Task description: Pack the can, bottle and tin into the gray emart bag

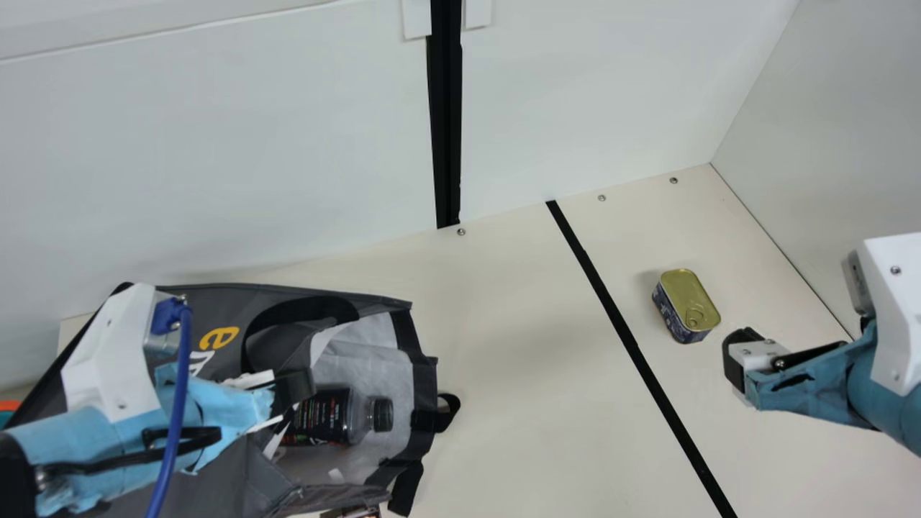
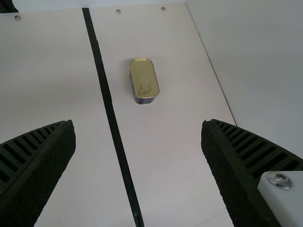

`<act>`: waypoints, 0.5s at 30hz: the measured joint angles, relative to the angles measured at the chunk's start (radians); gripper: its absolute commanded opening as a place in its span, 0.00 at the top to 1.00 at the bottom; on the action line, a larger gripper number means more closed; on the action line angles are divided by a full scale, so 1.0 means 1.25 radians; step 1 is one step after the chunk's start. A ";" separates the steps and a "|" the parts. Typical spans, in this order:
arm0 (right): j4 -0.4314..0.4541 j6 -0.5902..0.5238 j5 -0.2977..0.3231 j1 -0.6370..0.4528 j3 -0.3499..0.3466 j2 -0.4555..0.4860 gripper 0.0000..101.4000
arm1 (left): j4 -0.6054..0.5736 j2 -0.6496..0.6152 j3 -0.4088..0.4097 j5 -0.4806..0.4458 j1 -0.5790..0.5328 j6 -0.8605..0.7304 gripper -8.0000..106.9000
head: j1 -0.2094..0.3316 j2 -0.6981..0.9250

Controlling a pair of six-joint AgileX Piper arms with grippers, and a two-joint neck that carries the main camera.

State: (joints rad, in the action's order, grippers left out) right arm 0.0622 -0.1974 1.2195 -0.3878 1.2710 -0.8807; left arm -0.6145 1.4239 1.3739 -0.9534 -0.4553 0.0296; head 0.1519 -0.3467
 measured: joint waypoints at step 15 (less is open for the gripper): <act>0.001 0.002 0.000 0.006 0.021 -0.033 0.10 | 0.000 0.000 0.000 0.000 0.000 0.000 0.84 | 0.000 -0.001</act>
State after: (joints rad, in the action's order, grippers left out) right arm 0.0639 -0.1943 1.2191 -0.3797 1.2969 -0.9215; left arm -0.6145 1.4239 1.3739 -0.9534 -0.4553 0.0296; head 0.1519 -0.3482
